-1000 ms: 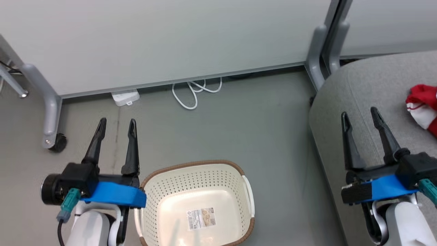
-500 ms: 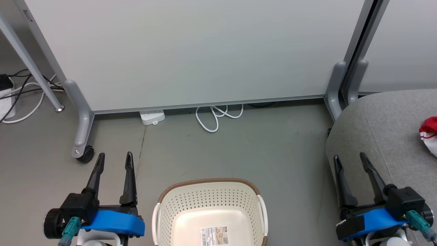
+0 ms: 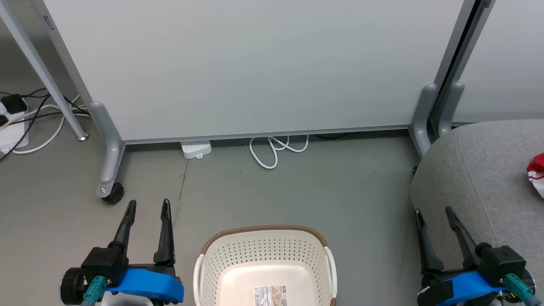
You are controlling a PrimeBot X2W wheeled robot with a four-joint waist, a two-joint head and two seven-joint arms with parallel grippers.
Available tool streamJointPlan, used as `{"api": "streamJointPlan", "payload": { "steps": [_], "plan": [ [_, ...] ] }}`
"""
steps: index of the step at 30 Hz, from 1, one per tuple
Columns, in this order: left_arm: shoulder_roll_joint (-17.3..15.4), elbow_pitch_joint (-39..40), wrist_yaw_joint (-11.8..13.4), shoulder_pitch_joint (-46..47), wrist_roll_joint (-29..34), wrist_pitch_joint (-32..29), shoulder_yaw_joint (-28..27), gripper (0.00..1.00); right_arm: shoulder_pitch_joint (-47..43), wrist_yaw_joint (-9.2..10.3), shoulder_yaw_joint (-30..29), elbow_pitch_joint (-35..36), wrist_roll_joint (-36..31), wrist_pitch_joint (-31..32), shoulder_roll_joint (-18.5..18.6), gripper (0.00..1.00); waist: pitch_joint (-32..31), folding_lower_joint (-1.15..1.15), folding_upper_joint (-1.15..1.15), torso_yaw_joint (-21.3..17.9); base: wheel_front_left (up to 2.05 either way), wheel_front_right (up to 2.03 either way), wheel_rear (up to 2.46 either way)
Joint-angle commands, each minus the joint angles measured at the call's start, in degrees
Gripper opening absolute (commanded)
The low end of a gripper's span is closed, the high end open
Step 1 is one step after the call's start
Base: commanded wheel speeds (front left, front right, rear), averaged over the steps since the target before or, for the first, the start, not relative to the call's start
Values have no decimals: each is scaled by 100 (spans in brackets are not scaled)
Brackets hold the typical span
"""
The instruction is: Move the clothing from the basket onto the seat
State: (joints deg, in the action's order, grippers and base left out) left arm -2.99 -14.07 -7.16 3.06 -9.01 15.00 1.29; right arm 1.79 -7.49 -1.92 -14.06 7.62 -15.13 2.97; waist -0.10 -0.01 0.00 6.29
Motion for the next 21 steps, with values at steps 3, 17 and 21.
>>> {"api": "streamJointPlan", "payload": {
  "steps": [3,17,21],
  "plan": [
    [8,-34,-48,-50,42,27,25,100,-101,-1,14,-21,47,-2,-13,100,-9,1,0,3,0,0,0],
    [11,-340,-2,-234,-186,-66,83,0,-74,0,-21,-310,235,85,-21,0,-6,1,0,22,0,0,0],
    [3,-318,-4,-200,-659,-178,42,0,-36,0,-55,-298,702,212,-19,0,-5,1,0,1,0,0,0]
  ]
}}
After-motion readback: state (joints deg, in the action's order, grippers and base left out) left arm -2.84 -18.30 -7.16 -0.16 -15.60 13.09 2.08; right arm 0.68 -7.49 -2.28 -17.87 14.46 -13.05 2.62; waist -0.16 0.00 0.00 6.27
